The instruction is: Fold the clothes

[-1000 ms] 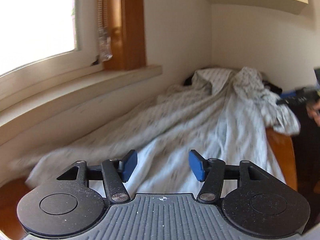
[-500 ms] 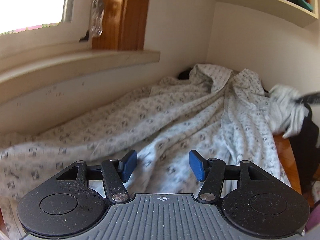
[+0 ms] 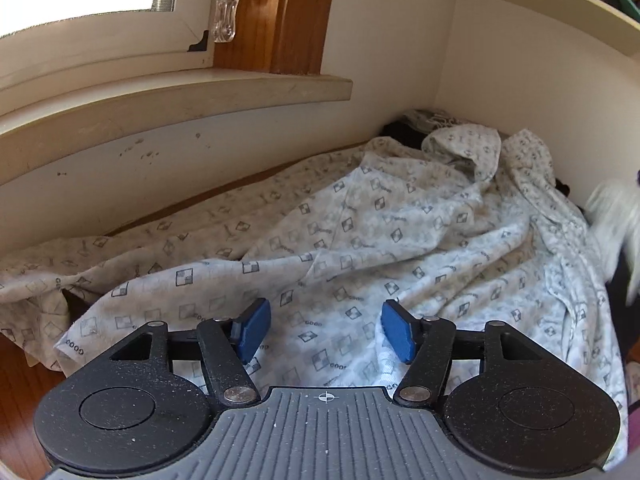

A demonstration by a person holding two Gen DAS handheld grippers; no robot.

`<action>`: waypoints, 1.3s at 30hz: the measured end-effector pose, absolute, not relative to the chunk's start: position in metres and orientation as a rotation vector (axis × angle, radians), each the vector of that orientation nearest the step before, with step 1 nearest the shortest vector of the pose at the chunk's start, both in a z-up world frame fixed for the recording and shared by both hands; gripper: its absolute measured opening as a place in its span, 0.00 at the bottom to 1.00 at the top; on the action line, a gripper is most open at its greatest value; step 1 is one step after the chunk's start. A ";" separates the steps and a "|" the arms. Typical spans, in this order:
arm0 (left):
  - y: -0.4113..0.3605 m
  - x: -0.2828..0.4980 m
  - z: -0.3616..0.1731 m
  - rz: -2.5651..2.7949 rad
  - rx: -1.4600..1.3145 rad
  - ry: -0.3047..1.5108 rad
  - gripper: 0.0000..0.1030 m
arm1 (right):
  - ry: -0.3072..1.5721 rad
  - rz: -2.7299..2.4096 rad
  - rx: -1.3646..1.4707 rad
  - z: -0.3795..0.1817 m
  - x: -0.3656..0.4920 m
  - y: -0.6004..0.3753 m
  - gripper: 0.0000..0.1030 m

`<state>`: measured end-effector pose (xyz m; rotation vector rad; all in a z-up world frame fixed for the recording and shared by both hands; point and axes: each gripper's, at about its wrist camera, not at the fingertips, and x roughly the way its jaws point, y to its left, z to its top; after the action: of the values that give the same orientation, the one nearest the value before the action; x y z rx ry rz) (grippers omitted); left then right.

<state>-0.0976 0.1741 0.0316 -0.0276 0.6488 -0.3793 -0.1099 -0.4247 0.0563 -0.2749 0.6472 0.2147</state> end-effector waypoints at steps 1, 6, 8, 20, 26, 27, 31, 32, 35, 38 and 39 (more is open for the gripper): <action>0.174 -0.098 0.032 -0.375 -0.024 0.650 0.64 | 0.651 0.227 -0.264 0.046 -0.105 -0.420 0.43; 0.170 -0.099 0.032 -0.355 0.007 0.654 0.66 | 0.640 0.355 -0.165 0.000 -0.083 -0.384 0.46; 0.169 -0.099 0.032 -0.343 0.019 0.656 0.67 | 0.653 0.421 -0.092 -0.016 -0.072 -0.369 0.46; 0.171 -0.117 0.042 -0.273 0.029 0.604 0.62 | 0.604 0.505 -0.013 -0.060 -0.029 -0.311 0.47; 0.168 -0.162 0.058 -0.342 -0.032 0.605 0.28 | 0.581 0.506 -0.074 -0.065 -0.026 -0.306 0.50; 0.165 -0.166 0.057 -0.359 -0.041 0.620 0.28 | 0.579 0.510 -0.074 -0.066 -0.026 -0.306 0.50; 0.155 -0.177 0.054 -0.404 -0.079 0.659 0.31 | 0.569 0.521 -0.074 -0.068 -0.027 -0.307 0.51; 0.152 -0.179 0.054 -0.410 -0.088 0.663 0.35 | 0.567 0.519 -0.076 -0.068 -0.027 -0.307 0.51; 0.145 -0.185 0.052 -0.428 -0.117 0.677 0.46 | 0.564 0.537 -0.082 -0.070 -0.022 -0.310 0.51; 0.140 -0.191 0.051 -0.432 -0.135 0.685 0.48 | 0.564 0.520 -0.079 -0.070 -0.028 -0.306 0.51; 0.138 -0.193 0.050 -0.432 -0.133 0.692 0.48 | 0.565 0.518 -0.079 -0.070 -0.028 -0.305 0.51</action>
<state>-0.1925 0.1376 0.0498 -0.1332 0.6921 -0.4320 -0.0284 -0.3053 -0.0695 -0.0791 0.5649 0.5183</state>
